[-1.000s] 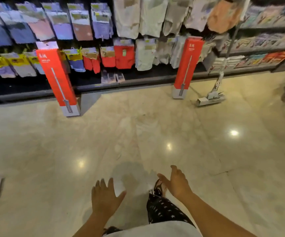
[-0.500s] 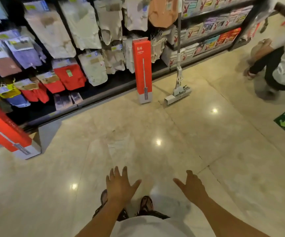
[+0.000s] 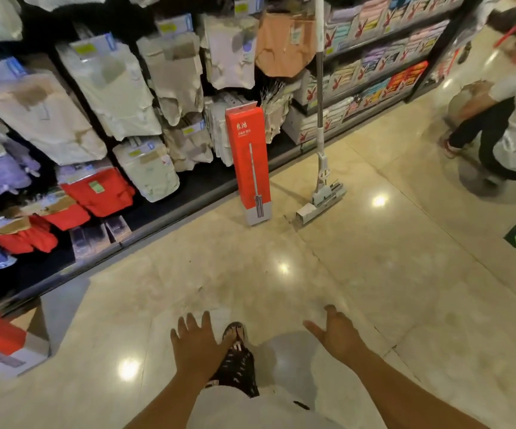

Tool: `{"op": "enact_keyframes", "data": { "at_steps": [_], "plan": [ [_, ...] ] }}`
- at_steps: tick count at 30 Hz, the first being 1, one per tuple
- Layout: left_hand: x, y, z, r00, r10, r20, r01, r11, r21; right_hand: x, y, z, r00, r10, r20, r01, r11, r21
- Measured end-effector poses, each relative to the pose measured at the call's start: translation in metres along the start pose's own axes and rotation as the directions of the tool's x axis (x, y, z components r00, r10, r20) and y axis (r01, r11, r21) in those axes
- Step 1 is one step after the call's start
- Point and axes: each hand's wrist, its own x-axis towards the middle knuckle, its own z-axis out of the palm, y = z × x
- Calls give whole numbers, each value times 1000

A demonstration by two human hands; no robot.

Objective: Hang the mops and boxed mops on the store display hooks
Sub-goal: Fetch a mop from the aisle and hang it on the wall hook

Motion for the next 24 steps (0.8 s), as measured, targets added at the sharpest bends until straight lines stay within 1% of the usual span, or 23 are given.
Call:
{"op": "enact_keyframes", "data": {
  "at_steps": [5,7,9,11,12,15,18,21,24],
  "plan": [
    [79,27,-72,997,82,10,-82,995,53,52,-76,-57,992,-80,-101,100,973,209],
    [103,47,-92,994,112,1,-111,992,65,67,-88,-71,989,-107,-100,124,973,194],
    [124,70,-106,990,141,7,-142,986,85,78,-88,-84,988,-144,-47,148,984,99],
    [144,95,-114,985,170,28,-173,979,113,93,-77,-101,987,-158,4,158,987,-14],
    [153,108,-116,983,180,41,-184,975,126,105,-68,-111,989,-150,16,150,988,-43],
    [182,154,-123,984,167,61,-173,976,130,153,-31,-147,995,-100,10,101,993,-54],
    [207,210,-133,992,118,48,-122,988,97,206,8,-202,999,-51,-11,51,997,-63],
    [225,273,-157,996,83,38,-84,995,46,248,36,-267,998,-22,-51,20,999,-49],
    [242,340,-189,996,92,-20,-92,994,-51,284,56,-325,996,-23,-87,17,997,-75]
  ]
}}
